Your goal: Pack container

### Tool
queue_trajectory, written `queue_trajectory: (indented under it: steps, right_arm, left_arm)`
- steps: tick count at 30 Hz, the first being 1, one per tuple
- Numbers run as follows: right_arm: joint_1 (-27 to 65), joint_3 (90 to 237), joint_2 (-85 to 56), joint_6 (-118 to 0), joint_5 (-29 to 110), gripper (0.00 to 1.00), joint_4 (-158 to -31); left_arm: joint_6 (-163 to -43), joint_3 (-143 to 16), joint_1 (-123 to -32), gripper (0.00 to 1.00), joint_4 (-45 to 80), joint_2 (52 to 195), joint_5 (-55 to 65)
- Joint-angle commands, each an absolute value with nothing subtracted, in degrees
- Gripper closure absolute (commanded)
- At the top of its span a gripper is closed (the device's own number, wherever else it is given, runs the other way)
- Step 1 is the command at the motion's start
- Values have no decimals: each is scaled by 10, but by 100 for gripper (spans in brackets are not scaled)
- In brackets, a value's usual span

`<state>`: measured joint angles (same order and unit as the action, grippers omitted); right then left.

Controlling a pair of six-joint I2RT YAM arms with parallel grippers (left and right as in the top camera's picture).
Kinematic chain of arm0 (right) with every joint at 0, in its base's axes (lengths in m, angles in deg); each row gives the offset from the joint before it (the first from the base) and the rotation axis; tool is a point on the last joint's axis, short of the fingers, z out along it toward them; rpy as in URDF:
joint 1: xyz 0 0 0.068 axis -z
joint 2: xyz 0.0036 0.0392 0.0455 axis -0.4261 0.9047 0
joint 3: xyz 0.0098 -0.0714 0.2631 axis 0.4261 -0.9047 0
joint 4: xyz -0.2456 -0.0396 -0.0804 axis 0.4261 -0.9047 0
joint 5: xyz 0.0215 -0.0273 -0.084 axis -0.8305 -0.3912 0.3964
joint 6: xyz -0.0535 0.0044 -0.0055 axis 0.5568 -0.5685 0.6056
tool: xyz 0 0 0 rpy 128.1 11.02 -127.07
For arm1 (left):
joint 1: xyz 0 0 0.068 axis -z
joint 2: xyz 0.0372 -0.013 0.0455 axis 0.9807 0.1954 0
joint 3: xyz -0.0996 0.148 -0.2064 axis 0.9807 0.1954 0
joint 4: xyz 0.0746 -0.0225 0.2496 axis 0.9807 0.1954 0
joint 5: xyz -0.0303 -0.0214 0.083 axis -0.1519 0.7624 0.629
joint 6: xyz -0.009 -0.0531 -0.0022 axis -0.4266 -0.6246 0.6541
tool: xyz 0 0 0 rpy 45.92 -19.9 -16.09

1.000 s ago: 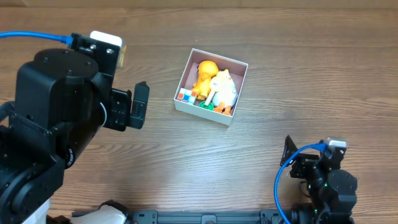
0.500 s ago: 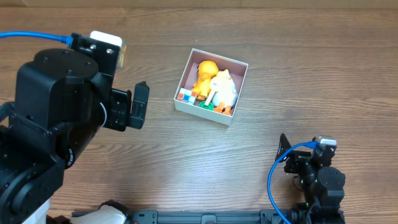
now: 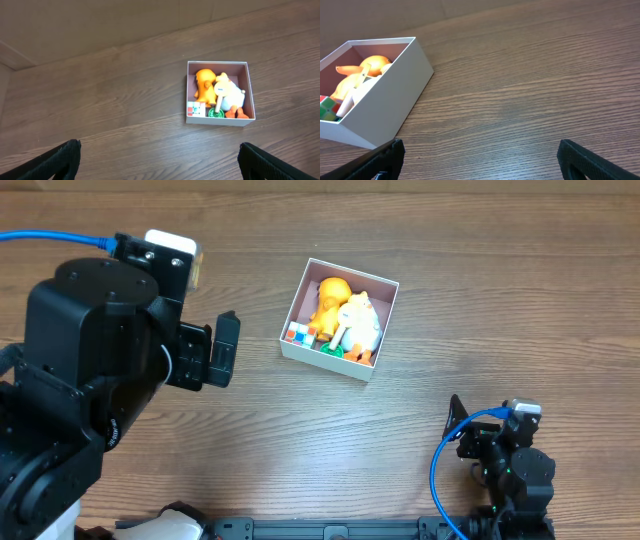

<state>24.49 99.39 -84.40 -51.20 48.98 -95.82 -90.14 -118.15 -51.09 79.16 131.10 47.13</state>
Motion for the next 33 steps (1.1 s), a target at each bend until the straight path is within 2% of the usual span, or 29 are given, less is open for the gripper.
queue_trajectory:
  steps: [1, 5, 10, 14, 21, 26, 33]
  right_arm:
    - [246, 986, -851, -510, 491, 0, -953]
    - [246, 986, -851, -510, 491, 0, -953]
    - [246, 986, -851, -510, 491, 0, -953]
    - [246, 986, -851, -510, 491, 0, -953]
    - [246, 986, -851, -510, 491, 0, -953]
    - [246, 986, -851, -510, 491, 0, -953]
    - [246, 986, -851, -510, 491, 0, -953]
  left_arm:
    - [-907, -1183, -514, 0, 791, 1315, 479]
    - [-908, -1178, -530, 0, 776, 1307, 480]
    - [-910, -1094, -632, 0, 629, 1268, 365]
    - [-909, -911, -693, 0, 466, 1196, 327]
    - [-908, -572, -727, 0, 251, 1028, 333]
    - [-908, -355, -740, 0, 154, 879, 333]
    - [-908, -146, -781, 0, 73, 721, 333]
